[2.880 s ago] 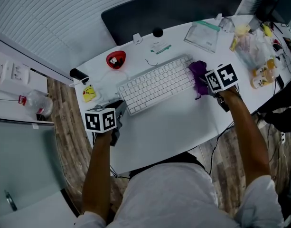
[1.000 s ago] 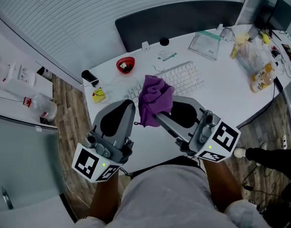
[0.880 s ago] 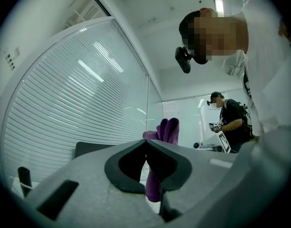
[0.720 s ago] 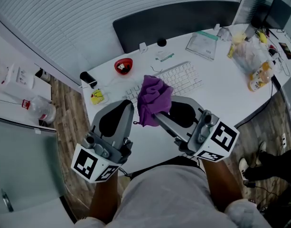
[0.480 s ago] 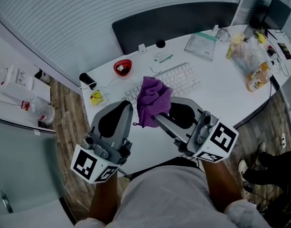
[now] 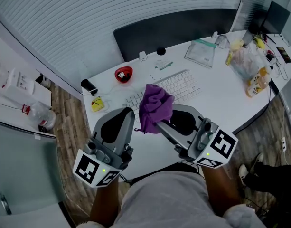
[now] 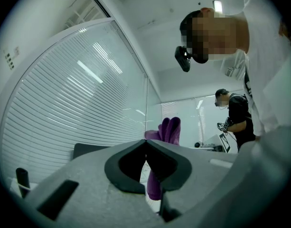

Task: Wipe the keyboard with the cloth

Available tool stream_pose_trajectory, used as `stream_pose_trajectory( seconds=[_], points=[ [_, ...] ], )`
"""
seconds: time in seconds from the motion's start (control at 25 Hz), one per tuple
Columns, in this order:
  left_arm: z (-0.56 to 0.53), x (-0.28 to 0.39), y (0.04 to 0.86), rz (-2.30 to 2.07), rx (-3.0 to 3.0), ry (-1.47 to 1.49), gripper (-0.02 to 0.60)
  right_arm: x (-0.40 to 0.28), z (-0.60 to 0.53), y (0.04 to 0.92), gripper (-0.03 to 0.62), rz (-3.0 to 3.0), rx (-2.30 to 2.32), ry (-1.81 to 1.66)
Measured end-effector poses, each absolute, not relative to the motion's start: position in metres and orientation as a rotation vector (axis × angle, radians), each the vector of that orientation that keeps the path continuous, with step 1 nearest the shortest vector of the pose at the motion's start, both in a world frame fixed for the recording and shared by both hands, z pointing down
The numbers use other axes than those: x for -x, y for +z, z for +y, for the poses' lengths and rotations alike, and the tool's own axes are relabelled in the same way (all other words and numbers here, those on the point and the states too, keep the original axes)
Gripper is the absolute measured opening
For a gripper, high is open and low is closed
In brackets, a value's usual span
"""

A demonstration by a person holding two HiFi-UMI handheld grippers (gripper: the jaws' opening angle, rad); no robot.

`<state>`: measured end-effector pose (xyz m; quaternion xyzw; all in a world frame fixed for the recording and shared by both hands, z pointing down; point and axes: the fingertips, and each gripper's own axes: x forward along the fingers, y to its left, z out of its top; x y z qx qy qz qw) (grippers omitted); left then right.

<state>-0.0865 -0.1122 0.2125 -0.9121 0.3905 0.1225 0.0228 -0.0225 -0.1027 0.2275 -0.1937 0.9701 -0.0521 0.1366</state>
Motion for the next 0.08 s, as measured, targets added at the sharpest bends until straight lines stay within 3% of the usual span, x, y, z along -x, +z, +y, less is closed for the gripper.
stream_pose_trajectory(
  seconds=[0.08],
  points=[
    [-0.1127, 0.0863, 0.212, 1.211, 2.822, 0.379, 0.016, 0.022, -0.1028, 0.2273, 0.086, 2.807, 0.56, -0.151]
  ],
)
